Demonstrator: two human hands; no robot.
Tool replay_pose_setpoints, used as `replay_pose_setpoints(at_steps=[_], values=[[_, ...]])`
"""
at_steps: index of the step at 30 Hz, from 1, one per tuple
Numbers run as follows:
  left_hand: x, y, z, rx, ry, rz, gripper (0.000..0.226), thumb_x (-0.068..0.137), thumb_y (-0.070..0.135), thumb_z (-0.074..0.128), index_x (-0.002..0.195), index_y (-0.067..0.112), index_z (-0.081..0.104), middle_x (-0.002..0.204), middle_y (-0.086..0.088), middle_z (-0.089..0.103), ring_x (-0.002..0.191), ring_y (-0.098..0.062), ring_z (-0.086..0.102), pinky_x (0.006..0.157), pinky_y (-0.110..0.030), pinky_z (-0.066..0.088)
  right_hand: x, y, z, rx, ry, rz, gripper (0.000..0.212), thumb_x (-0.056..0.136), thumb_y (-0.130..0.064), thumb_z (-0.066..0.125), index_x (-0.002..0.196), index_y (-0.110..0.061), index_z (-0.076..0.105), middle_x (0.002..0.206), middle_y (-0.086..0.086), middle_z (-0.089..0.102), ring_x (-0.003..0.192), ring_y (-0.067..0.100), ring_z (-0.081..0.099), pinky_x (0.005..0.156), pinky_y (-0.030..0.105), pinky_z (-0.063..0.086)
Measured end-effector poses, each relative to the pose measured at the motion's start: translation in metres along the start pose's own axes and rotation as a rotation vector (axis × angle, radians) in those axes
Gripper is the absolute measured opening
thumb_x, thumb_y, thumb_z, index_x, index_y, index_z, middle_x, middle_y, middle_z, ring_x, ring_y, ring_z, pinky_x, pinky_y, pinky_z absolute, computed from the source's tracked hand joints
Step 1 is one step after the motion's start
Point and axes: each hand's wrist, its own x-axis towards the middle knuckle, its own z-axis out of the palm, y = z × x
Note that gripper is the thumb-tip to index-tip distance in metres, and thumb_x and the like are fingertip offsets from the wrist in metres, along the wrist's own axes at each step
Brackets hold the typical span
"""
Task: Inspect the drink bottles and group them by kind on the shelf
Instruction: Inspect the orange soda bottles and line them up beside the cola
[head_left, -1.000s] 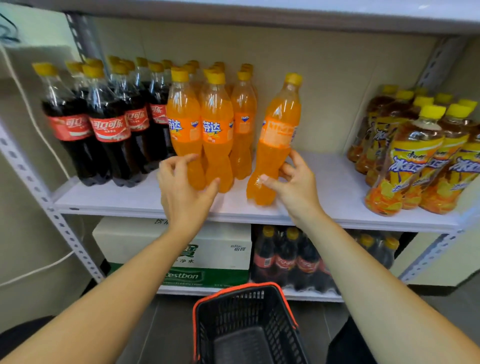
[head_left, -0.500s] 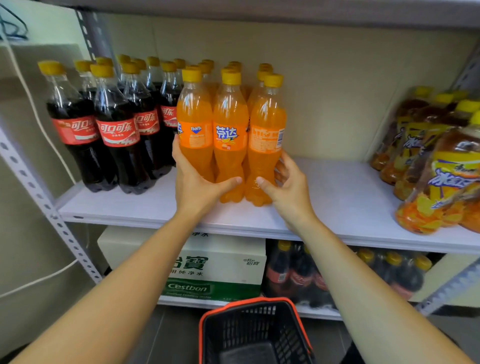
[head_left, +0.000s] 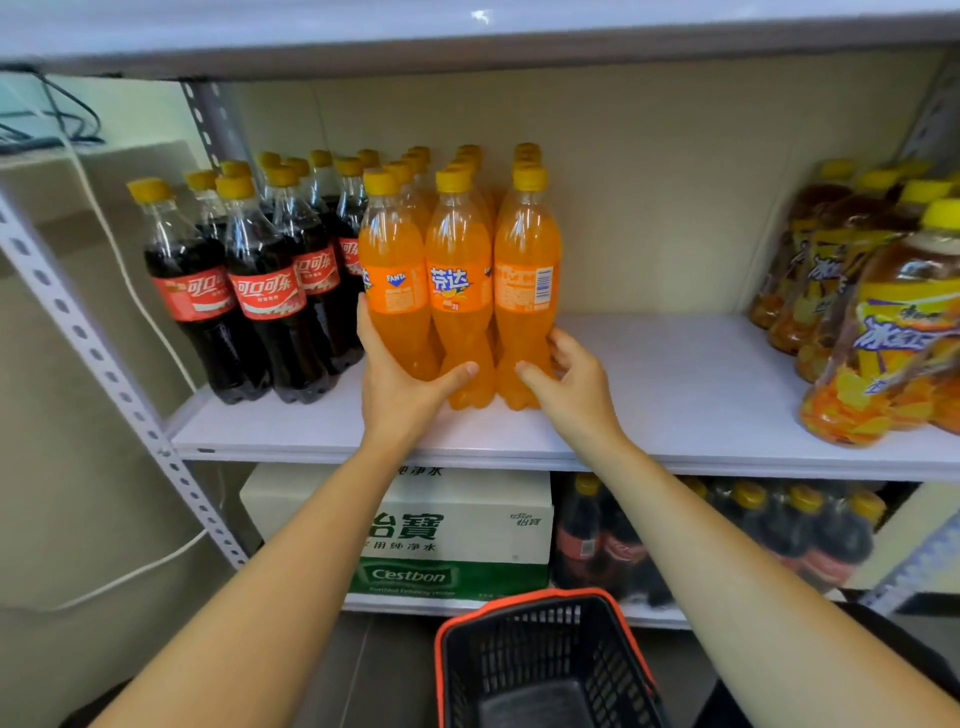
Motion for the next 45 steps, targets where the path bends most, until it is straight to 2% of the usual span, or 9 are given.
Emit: replay_pose_setpoints(at_steps=[4, 8, 13, 16, 22, 25, 28, 38, 45], values=[[-0.003, 0.000, -0.004, 0.031, -0.023, -0.011, 0.136, 0.060, 0.056, 0.093, 0.158, 0.046, 0.000, 0.153, 0.014, 0.046, 0.138, -0.013, 0.050, 0.109, -0.056, 0.046, 0.001, -0.001, -0.010, -0.038, -0.014, -0.029, 0.044, 0.084, -0.018, 0.083, 0.121, -0.031, 0.063, 0.101, -0.023, 0.065, 0.090, -0.012, 0.065, 0.078, 0.013, 0.056], [-0.003, -0.002, -0.009, -0.006, -0.012, -0.048, 0.100, 0.080, 0.034, 0.068, 0.158, 0.051, 0.007, 0.140, 0.015, 0.059, 0.124, -0.008, 0.059, 0.105, -0.052, 0.051, -0.002, -0.002, -0.010, -0.097, -0.022, -0.008, 0.034, 0.084, -0.028, 0.083, 0.112, -0.035, 0.065, 0.110, 0.003, 0.060, 0.090, 0.006, 0.063, 0.075, 0.018, 0.054], [-0.004, -0.003, -0.017, 0.126, 0.046, -0.043, 0.084, 0.088, 0.028, 0.073, 0.159, 0.035, 0.028, 0.133, 0.001, 0.062, 0.119, -0.017, 0.060, 0.098, -0.051, 0.053, 0.000, 0.000, -0.013, -0.027, -0.061, -0.010, 0.035, 0.085, -0.013, 0.079, 0.101, -0.039, 0.063, 0.095, -0.021, 0.067, 0.084, -0.010, 0.065, 0.071, 0.011, 0.053], [-0.005, -0.003, -0.017, 0.189, 0.037, -0.072, 0.074, 0.077, 0.044, 0.082, 0.143, 0.031, 0.051, 0.124, -0.003, 0.054, 0.117, -0.023, 0.057, 0.098, -0.051, 0.052, 0.000, 0.002, -0.010, -0.119, -0.031, 0.015, 0.045, 0.081, -0.029, 0.085, 0.120, -0.030, 0.062, 0.110, 0.000, 0.058, 0.093, 0.009, 0.062, 0.083, 0.026, 0.054], [-0.004, -0.011, -0.024, 0.015, -0.076, -0.066, 0.045, 0.082, 0.016, 0.065, 0.126, 0.029, 0.062, 0.103, 0.020, 0.074, 0.096, 0.003, 0.068, 0.085, -0.029, 0.060, 0.002, 0.000, -0.012, -0.013, -0.088, -0.004, 0.035, 0.085, -0.011, 0.079, 0.107, -0.033, 0.063, 0.098, -0.015, 0.068, 0.087, -0.007, 0.067, 0.065, 0.016, 0.056], [-0.006, -0.010, -0.023, 0.038, -0.038, -0.040, 0.046, 0.087, 0.018, 0.076, 0.122, 0.041, 0.058, 0.102, 0.027, 0.070, 0.095, 0.013, 0.063, 0.074, -0.010, 0.053, -0.001, -0.001, -0.010, -0.059, -0.038, -0.016, 0.042, 0.081, -0.022, 0.086, 0.113, -0.030, 0.060, 0.106, -0.004, 0.066, 0.089, 0.002, 0.065, 0.075, 0.017, 0.053], [-0.004, -0.010, -0.022, 0.007, -0.057, -0.043, 0.043, 0.086, 0.015, 0.063, 0.123, 0.036, 0.063, 0.102, 0.020, 0.074, 0.092, 0.003, 0.068, 0.076, -0.015, 0.055, 0.000, -0.001, -0.008, -0.069, -0.051, -0.012, 0.031, 0.084, -0.022, 0.082, 0.104, -0.036, 0.062, 0.105, -0.006, 0.069, 0.090, 0.003, 0.065, 0.083, 0.031, 0.056], [-0.004, -0.016, -0.025, 0.027, 0.004, -0.069, 0.056, 0.090, 0.017, 0.077, 0.141, 0.021, 0.056, 0.112, 0.025, 0.062, 0.094, 0.021, 0.059, 0.070, -0.002, 0.047, 0.001, -0.001, -0.005, -0.119, -0.007, -0.014, 0.040, 0.079, -0.035, 0.087, 0.104, -0.041, 0.057, 0.093, -0.027, 0.061, 0.085, -0.006, 0.060, 0.071, 0.017, 0.048], [-0.020, 0.001, -0.024, 0.157, 0.121, -0.100, 0.070, 0.086, 0.022, 0.078, 0.148, 0.019, 0.046, 0.142, 0.000, 0.051, 0.127, -0.015, 0.052, 0.099, -0.035, 0.045, -0.011, -0.007, -0.018, -0.143, -0.021, -0.018, 0.061, 0.078, -0.037, 0.087, 0.131, -0.024, 0.059, 0.114, -0.015, 0.061, 0.101, 0.005, 0.060, 0.089, 0.028, 0.046]])
